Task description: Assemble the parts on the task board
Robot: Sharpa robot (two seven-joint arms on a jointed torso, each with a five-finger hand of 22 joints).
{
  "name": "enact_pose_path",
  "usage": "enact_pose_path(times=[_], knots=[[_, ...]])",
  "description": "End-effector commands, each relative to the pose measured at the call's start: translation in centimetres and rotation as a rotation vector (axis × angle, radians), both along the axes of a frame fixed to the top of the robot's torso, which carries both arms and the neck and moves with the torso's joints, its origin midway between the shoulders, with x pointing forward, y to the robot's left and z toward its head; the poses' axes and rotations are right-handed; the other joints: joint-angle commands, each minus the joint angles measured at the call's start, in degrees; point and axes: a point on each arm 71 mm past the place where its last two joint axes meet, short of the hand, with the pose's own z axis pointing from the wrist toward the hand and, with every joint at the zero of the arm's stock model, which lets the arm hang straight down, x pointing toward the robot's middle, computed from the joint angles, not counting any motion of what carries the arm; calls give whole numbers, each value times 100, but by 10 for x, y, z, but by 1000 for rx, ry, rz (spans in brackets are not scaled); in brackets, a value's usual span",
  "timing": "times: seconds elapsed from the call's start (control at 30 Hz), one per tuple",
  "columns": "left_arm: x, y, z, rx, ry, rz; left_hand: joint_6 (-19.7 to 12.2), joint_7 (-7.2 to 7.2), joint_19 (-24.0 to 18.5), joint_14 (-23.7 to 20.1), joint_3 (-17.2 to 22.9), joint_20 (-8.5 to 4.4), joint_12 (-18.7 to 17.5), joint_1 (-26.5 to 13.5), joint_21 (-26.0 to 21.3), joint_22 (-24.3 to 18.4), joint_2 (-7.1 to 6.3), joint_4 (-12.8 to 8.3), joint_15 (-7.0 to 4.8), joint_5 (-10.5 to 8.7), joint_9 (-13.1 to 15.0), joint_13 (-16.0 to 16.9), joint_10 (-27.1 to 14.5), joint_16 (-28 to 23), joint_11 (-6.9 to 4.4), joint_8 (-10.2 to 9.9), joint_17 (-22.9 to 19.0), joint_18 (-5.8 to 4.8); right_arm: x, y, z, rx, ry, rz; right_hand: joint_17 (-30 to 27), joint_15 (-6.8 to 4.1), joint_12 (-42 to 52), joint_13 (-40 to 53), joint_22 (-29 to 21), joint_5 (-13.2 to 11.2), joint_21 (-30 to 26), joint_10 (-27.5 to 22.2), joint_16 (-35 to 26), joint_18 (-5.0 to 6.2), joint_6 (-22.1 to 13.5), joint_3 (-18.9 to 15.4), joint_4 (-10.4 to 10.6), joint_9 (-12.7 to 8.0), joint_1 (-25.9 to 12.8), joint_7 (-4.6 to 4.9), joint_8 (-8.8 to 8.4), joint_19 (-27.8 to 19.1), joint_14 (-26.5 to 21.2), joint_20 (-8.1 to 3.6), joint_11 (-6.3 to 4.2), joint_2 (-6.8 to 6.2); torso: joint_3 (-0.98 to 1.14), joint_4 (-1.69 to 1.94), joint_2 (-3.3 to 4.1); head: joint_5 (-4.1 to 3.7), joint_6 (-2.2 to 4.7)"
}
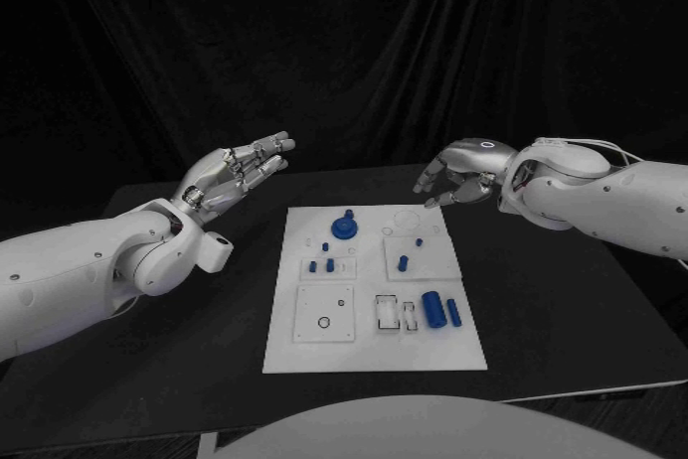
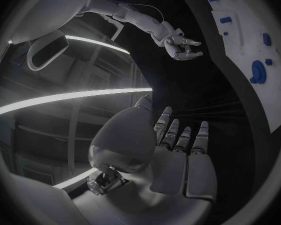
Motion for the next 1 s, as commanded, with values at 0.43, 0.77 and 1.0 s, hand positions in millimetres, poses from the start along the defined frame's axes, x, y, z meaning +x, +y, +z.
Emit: enact_pose_path(times=[0.43, 0.77, 1.0], knots=[[-8, -1, -9, -95, 6, -59, -11, 79, 212, 115, -39, 4, 138, 372, 62, 194, 48, -12, 199, 155, -3, 7, -23, 115, 86, -14, 42, -43, -5, -1, -44, -129, 133, -25, -94, -28, -21, 102, 1114, 519, -306, -358, -31, 34, -126, 191, 3, 26, -284, 47, -28, 101, 168, -53, 21, -175, -76, 75, 233, -171, 125], [-10, -1, -17, -94, 24, -62, -115, 45, 107, 43, -146, -2, 120, 327, -5, -127, 35, 4, 146, 157, -10, -1, -78, 78, 54, -22, 25, -175, -7, 2, -64, -155, 187, -48, -142, -11, 143, 242, 1082, 1190, -407, -421, -48, 57, -215, 283, -68, 78, -214, 50, -42, 54, 138, -37, 42, -194, -62, 61, 172, -103, 103], [-11, 0, -19, -91, 35, -62, -126, 48, 116, 52, -140, 0, 118, 350, 0, -95, 48, -5, 158, 168, -11, -1, -85, 86, 58, -23, 29, -185, -9, 3, -71, -160, 204, -50, -157, -12, 210, 301, 1075, 1304, -430, -439, -55, 63, -233, 300, -86, 98, -215, 45, -38, 42, 127, -35, 37, -204, -71, 32, 80, -39, -1]])
